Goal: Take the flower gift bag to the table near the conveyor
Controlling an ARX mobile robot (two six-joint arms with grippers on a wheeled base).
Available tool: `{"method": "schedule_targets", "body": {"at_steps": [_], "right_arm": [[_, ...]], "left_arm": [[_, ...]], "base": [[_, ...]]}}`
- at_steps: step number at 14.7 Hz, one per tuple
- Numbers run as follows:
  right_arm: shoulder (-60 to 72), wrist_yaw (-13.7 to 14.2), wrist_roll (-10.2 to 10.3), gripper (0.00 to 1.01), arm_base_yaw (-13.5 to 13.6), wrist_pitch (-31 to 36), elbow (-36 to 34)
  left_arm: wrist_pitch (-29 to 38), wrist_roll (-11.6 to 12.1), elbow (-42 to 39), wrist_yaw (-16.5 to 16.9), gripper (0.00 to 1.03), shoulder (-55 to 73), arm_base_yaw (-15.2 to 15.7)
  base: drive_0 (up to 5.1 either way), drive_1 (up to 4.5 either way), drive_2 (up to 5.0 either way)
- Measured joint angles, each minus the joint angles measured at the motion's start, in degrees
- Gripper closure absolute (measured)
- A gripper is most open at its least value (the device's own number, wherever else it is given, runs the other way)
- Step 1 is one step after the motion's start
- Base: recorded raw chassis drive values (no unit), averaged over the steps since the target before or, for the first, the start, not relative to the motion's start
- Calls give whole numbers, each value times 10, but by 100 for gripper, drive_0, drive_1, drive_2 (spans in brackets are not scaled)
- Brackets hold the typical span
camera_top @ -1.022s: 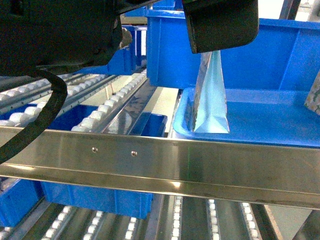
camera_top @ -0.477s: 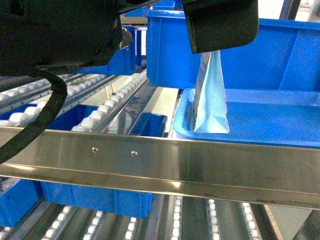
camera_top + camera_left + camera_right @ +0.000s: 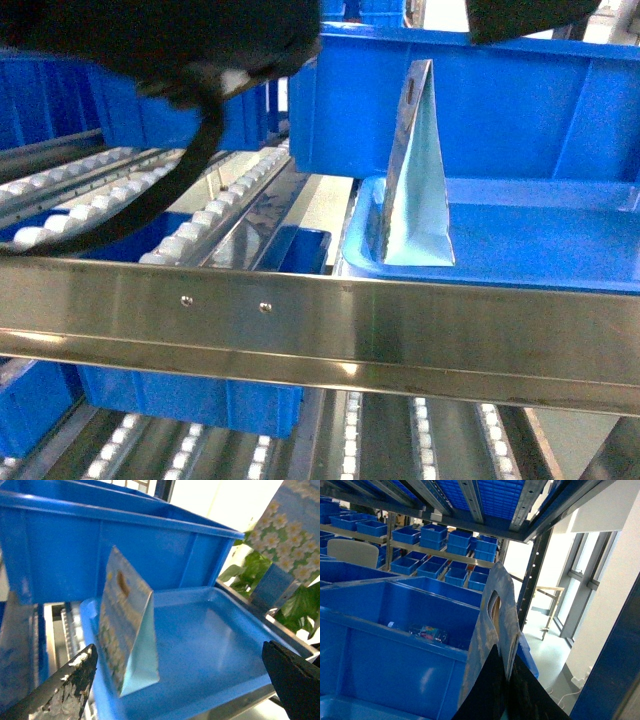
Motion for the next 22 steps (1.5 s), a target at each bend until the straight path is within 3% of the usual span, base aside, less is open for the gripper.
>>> {"method": "schedule_targets", "body": {"at_steps": [3, 6, 13, 16, 22], "right_arm": [[0, 0, 2, 99, 0, 0, 0], [0, 0, 2, 99, 0, -1, 0], [0, 0, 2, 99, 0, 0, 0], [0, 0, 2, 99, 0, 0, 0], [0, 0, 2, 99, 0, 0, 0]], "left_arm": [[-25, 47, 107, 21, 5, 94, 6], [-65, 75, 143, 14, 5, 121, 17], [-77, 100, 174, 22, 5, 173, 34], [-77, 101, 201, 47, 5, 212, 50], [-83, 105, 252, 68, 5, 268, 47]], "base": [[0, 0, 0], [0, 0, 0], [0, 0, 0], [0, 0, 0], [0, 0, 0]]}}
